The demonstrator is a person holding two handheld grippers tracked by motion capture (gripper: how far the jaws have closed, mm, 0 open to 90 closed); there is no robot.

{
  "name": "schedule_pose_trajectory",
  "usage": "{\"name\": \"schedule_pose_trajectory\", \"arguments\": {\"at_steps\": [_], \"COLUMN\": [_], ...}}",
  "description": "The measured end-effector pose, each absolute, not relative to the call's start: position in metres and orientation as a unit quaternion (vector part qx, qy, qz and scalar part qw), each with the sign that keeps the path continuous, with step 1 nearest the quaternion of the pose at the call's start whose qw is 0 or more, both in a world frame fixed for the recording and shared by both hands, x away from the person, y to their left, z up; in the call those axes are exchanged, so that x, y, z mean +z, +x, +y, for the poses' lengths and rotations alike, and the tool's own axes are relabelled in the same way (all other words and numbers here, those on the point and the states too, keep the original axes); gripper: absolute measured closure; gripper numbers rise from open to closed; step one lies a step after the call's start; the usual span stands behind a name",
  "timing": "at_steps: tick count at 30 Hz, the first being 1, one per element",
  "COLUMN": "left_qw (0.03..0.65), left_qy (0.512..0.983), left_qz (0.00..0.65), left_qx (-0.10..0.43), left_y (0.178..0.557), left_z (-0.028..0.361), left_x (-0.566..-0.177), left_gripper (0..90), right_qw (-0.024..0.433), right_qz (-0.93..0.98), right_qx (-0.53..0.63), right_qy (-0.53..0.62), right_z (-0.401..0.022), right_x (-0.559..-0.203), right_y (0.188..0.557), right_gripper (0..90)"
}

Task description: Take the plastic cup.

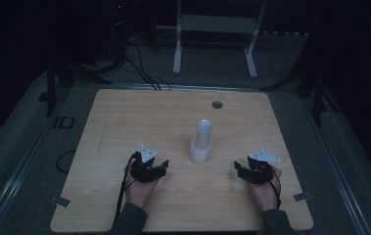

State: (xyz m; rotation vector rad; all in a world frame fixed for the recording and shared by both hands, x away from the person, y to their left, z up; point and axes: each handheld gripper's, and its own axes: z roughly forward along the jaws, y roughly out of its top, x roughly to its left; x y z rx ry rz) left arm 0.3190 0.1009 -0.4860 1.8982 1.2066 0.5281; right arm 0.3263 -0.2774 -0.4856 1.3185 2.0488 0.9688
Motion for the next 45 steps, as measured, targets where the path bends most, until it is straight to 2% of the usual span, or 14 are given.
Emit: {"name": "schedule_pose_trajectory", "arguments": {"at_steps": [17, 24, 33, 45], "left_qw": [0.42, 0.424, 0.445, 0.451], "left_qy": [0.77, 0.781, 0.781, 0.795], "left_qz": [0.438, 0.415, 0.397, 0.364], "left_qx": [0.195, 0.193, 0.185, 0.18], "left_y": [0.314, 0.316, 0.33, 0.344], "left_z": [0.085, 0.077, 0.062, 0.039], "left_x": [-0.481, -0.474, -0.458, -0.455], "left_gripper": [37.0, 35.7, 29.1, 25.7], "right_qw": [0.261, 0.258, 0.255, 0.243], "right_qz": [0.756, 0.758, 0.762, 0.767], "right_qx": [0.368, 0.388, 0.419, 0.453], "right_qy": [0.474, 0.457, 0.423, 0.384], "right_z": [-0.276, -0.27, -0.255, -0.232], "right_x": [-0.476, -0.459, -0.427, -0.398], "right_y": [0.318, 0.315, 0.322, 0.333], "right_gripper": [39.9, 39.9, 39.6, 38.2]}}
